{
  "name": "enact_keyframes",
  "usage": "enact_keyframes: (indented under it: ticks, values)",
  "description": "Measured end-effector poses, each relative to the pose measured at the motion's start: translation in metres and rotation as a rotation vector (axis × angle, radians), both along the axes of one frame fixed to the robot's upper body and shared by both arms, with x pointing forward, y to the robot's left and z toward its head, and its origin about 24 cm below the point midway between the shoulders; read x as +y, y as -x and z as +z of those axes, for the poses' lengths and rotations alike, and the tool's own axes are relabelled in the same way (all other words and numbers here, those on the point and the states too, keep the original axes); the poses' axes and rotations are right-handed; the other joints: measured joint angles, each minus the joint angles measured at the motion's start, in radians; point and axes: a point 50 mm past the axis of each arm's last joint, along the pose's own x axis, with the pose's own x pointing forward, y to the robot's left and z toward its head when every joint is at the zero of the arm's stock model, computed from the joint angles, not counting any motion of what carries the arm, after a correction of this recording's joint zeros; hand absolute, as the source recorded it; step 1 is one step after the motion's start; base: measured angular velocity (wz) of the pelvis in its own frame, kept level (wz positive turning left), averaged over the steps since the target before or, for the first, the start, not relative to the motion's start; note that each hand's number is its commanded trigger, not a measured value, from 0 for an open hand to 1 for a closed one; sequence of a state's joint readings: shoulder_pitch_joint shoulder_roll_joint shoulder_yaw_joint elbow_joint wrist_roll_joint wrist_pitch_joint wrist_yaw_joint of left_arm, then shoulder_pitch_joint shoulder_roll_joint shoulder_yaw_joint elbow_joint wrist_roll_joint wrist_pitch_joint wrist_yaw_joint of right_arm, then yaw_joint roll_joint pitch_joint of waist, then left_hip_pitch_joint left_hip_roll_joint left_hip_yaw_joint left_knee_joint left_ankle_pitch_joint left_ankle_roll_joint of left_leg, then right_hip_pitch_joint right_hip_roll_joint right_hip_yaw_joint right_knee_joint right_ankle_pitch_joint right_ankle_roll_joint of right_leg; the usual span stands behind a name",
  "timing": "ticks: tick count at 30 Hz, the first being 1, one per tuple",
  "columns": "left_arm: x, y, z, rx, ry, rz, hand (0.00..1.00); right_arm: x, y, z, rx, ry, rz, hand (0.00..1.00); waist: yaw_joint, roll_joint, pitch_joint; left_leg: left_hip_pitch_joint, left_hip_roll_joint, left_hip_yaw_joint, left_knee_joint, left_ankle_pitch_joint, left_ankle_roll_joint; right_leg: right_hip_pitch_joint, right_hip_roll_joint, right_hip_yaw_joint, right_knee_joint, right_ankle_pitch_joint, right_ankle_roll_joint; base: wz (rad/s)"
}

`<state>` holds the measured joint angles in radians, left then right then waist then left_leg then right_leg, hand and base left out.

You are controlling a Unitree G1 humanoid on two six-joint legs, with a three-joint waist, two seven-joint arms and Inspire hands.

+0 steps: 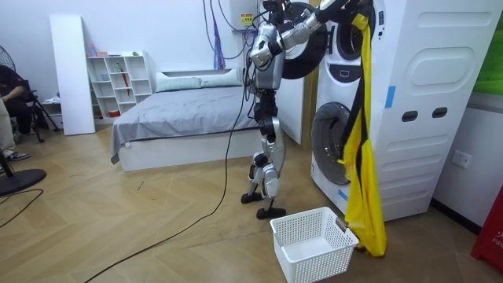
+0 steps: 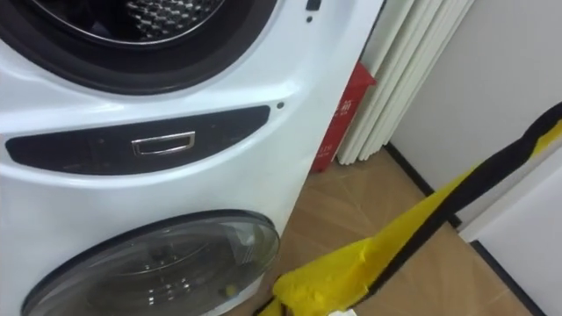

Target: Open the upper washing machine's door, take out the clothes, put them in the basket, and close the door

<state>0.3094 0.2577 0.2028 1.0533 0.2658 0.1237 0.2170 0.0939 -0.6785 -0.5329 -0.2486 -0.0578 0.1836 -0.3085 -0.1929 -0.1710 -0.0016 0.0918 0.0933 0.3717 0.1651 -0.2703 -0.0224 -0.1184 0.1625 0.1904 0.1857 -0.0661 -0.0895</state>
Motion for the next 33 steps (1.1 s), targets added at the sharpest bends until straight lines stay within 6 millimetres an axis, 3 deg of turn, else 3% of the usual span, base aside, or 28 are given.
enact_keyframes:
  ticks: [9, 15, 17, 21, 26, 33]
  values:
    - [0.002, 0.004, 0.002, -0.002, -0.021, 0.008, 0.0, -0.011, -0.001, 0.001, 0.007, -0.002, -0.04, 1.0, -0.026, 0.002, 0.004, -0.008, -0.001, -0.001, 0.001, 0.0, 0.0, -0.003, 0.0, 0.001, 0.0, 0.0, 0.0, 0.0]
    - [0.007, 0.002, 0.007, -0.03, -0.046, 0.01, 0.0, -0.033, 0.005, 0.003, -0.027, 0.023, -0.193, 1.0, -0.052, 0.005, -0.0026, -0.026, 0.0, -0.003, 0.004, 0.0, 0.0, -0.024, -0.002, -0.003, 0.003, 0.0, 0.0, 0.01]
    - [0.007, 0.003, 0.007, -0.023, -0.046, 0.011, 0.0, -0.034, 0.006, 0.005, -0.04, 0.045, -0.217, 1.0, -0.057, 0.014, -0.0006, -0.026, 0.0, -0.002, 0.003, 0.0, 0.0, -0.025, 0.0, -0.003, 0.003, 0.0, 0.0, -0.07]
    - [0.008, 0.002, 0.008, -0.026, -0.045, 0.009, 0.0, -0.029, 0.0, 0.018, -0.096, 0.062, -0.209, 1.0, -0.08, 0.028, 0.0008, -0.027, -0.002, 0.009, 0.0, 0.0, 0.0, -0.043, 0.003, 0.005, 0.024, -0.004, -0.002, -0.08]
    - [0.008, 0.003, 0.007, -0.031, -0.038, 0.002, 0.0, -0.023, -0.004, 0.046, -0.17, 0.127, -0.179, 1.0, -0.101, 0.022, -0.0004, -0.025, -0.002, 0.01, 0.001, 0.004, -0.006, -0.05, 0.007, 0.014, 0.042, -0.007, -0.004, -0.03]
    - [-0.003, 0.011, 0.0, -0.008, 0.016, 0.016, 0.0, 0.008, 0.002, 0.072, -0.267, 0.29, -0.119, 1.0, -0.111, 0.016, -0.0028, -0.019, 0.001, 0.009, 0.002, 0.007, -0.011, -0.051, 0.012, 0.015, 0.051, -0.01, -0.01, -0.02]
